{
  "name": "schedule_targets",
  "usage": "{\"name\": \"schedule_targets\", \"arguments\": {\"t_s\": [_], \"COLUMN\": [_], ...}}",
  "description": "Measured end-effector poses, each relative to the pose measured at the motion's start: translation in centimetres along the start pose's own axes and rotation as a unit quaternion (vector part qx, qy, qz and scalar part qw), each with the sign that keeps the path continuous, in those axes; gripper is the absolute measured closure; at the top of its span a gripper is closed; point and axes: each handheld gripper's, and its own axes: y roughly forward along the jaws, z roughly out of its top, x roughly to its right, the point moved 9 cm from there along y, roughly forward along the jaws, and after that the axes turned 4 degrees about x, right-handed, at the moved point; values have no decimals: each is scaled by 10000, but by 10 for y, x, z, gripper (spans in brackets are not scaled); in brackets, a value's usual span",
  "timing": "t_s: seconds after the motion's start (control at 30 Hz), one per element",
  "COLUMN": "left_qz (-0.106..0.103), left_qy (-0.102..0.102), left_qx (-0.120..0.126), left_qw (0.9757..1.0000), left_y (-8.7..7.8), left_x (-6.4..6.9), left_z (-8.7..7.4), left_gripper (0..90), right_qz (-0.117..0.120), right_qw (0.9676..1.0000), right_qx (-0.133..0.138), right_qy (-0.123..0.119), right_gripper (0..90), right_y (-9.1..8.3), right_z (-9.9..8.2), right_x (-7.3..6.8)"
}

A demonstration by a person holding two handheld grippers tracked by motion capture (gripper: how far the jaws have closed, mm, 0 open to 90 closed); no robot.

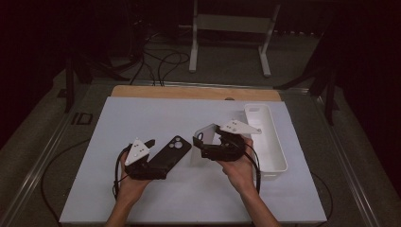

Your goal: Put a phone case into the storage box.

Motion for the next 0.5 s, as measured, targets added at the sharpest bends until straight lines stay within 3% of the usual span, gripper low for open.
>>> {"name": "schedule_targets", "arguments": {"t_s": [0.23,0.5], "left_qz": [428,780], "left_qy": [-112,-212], "left_qx": [27,275], "left_qw": [9990,9963], "left_y": [-20,-30], "left_x": [-30,-49], "left_z": [-19,-32], "left_gripper": [1,0], "right_qz": [-84,-155], "right_qw": [10000,9997], "right_qx": [2,166], "right_qy": [16,-17], "right_gripper": [166,166], "right_y": [-4,-10], "right_z": [2,11], "right_x": [8,14]}}
